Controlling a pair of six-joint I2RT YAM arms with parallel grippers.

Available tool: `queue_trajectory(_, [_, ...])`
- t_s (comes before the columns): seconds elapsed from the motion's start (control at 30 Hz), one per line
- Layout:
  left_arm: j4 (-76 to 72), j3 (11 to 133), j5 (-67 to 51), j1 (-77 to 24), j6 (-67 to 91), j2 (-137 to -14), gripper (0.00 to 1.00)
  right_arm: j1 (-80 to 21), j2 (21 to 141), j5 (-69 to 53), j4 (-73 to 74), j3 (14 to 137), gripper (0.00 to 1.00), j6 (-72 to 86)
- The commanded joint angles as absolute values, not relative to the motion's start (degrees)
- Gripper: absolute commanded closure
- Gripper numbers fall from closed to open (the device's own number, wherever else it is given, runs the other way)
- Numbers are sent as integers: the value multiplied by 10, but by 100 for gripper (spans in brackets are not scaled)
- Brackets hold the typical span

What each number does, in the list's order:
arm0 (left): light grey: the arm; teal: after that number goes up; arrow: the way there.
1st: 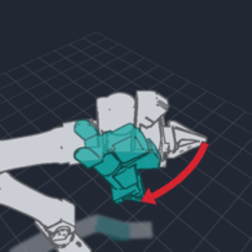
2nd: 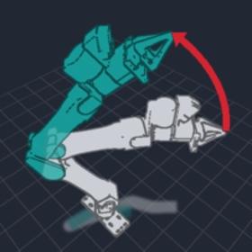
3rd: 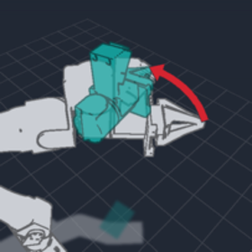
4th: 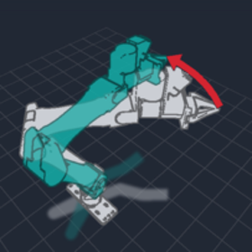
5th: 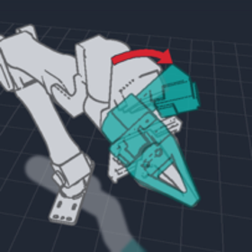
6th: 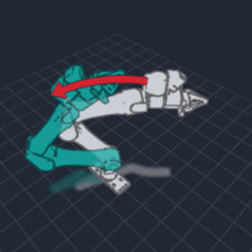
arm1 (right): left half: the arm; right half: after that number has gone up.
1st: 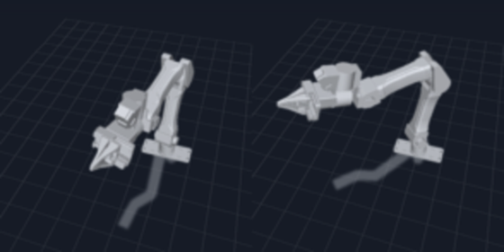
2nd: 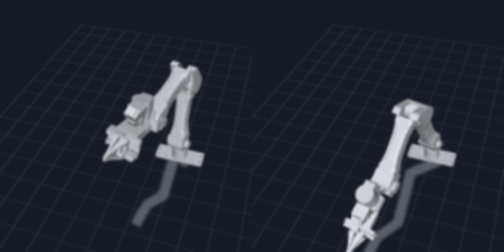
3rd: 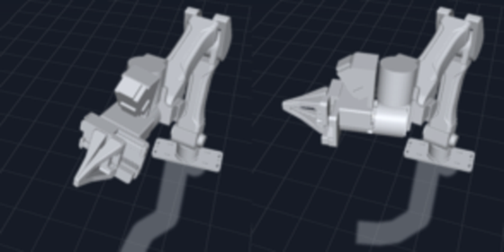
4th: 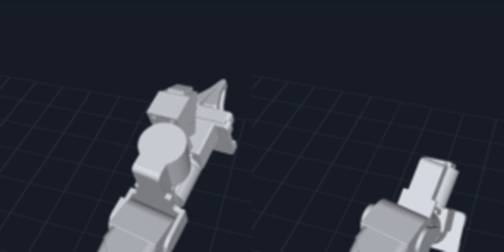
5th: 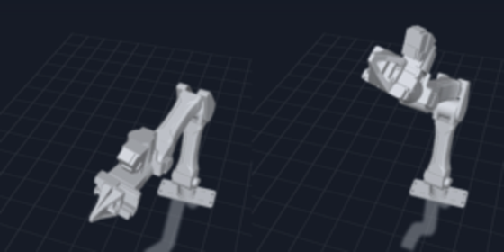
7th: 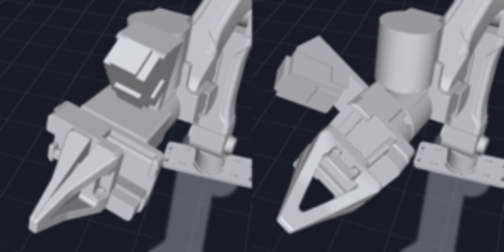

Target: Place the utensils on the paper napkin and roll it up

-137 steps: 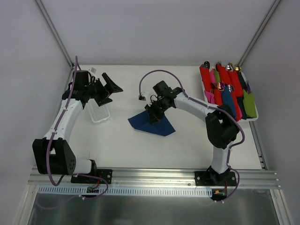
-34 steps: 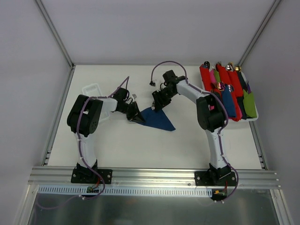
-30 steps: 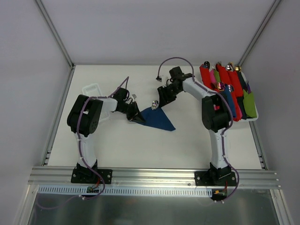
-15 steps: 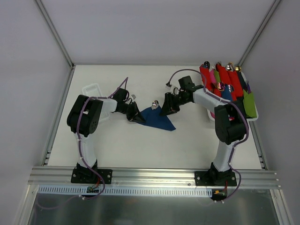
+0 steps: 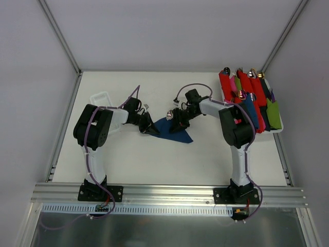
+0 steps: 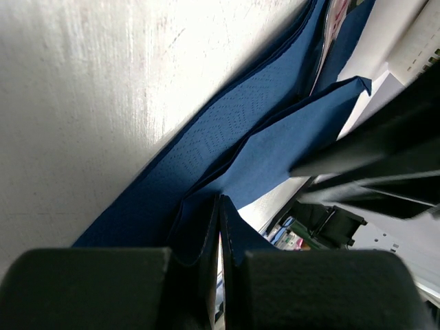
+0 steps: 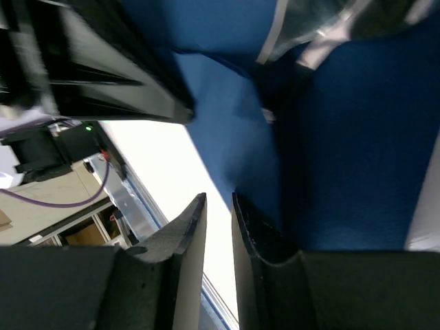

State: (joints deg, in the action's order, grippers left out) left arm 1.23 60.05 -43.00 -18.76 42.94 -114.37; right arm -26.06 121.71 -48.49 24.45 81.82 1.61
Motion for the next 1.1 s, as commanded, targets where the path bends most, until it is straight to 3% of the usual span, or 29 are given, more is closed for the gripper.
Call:
queue_trajectory(0.0, [24, 582, -379, -194, 422, -1155, 100, -260, 1230, -464, 297, 839, 76, -34])
queue_trajectory(0.67, [22, 571, -374, -190, 424, -1151, 100, -205, 1211, -401, 409, 851, 78, -169])
queue_trajectory(1.07, [23, 574, -375, -189, 418, -1148, 100, -274, 1120, -397, 420, 893, 79, -178])
